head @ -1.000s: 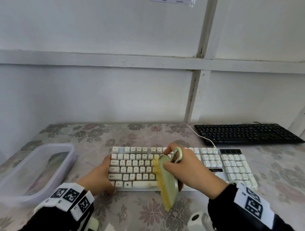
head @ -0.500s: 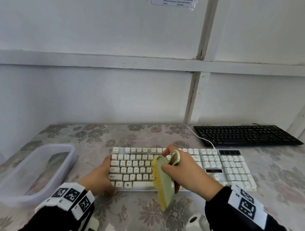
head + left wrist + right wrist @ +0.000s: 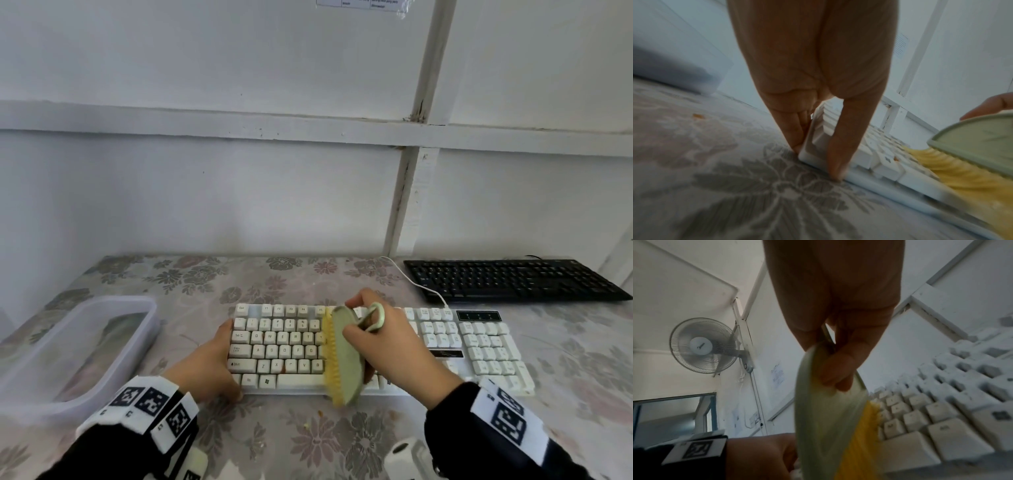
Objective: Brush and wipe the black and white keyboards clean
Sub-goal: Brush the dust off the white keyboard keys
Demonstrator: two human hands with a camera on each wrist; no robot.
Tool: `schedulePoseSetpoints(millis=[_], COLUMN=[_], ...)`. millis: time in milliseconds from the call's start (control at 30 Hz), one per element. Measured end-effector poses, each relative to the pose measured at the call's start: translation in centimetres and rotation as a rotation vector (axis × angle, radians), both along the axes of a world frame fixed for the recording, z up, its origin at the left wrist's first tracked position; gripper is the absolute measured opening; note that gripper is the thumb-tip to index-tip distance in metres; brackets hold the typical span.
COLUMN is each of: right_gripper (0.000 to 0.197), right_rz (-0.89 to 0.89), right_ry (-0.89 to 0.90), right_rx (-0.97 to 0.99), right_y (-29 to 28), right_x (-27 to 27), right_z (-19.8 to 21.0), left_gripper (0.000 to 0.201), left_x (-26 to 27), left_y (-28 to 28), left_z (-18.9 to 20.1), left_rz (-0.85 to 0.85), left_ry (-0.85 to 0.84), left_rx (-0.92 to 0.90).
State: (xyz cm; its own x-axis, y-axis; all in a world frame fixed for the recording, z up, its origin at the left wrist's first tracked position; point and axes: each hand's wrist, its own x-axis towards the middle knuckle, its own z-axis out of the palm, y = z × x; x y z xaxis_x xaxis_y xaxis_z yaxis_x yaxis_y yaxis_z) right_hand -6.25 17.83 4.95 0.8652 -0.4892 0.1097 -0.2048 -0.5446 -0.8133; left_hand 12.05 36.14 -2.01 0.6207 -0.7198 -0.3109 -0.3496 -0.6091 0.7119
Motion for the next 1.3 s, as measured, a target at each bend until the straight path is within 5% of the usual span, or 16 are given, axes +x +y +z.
schedulePoseSetpoints(millis=[200, 433, 833, 1067, 1300], right_gripper=[0.011, 0.017, 0.013, 0.014, 0.012], right_rz=[0.071, -0.029, 0.219, 0.049, 0.127], right_ry=[0.101, -0.13, 0.125, -0.081, 0.066], right_rx=[0.044, -0.013, 0.054, 0.024, 0.147], right_y=[0.2, -0.1, 1.5, 0.8, 1.9], right_x=[-1.9, 1.3, -0.3, 2.0, 1.0], right_z=[0.6, 3.1, 0.6, 1.8, 0.3], left_gripper=[0.112, 0.11, 0.107, 0.109, 0.11], left_x=[0.0, -0.2, 0.0, -0.1, 0.1], left_y=[0.0, -0.1, -0.2, -0.1, -0.2], left_z=[0.0, 0.0, 0.0, 0.0, -0.2], left_rz=[0.006, 0.011, 0.018, 0.026, 0.021], left_ry=[-0.016, -0.027, -0.016, -0.026, -0.027], left_rx=[0.008, 0.022, 0.01, 0.024, 0.024])
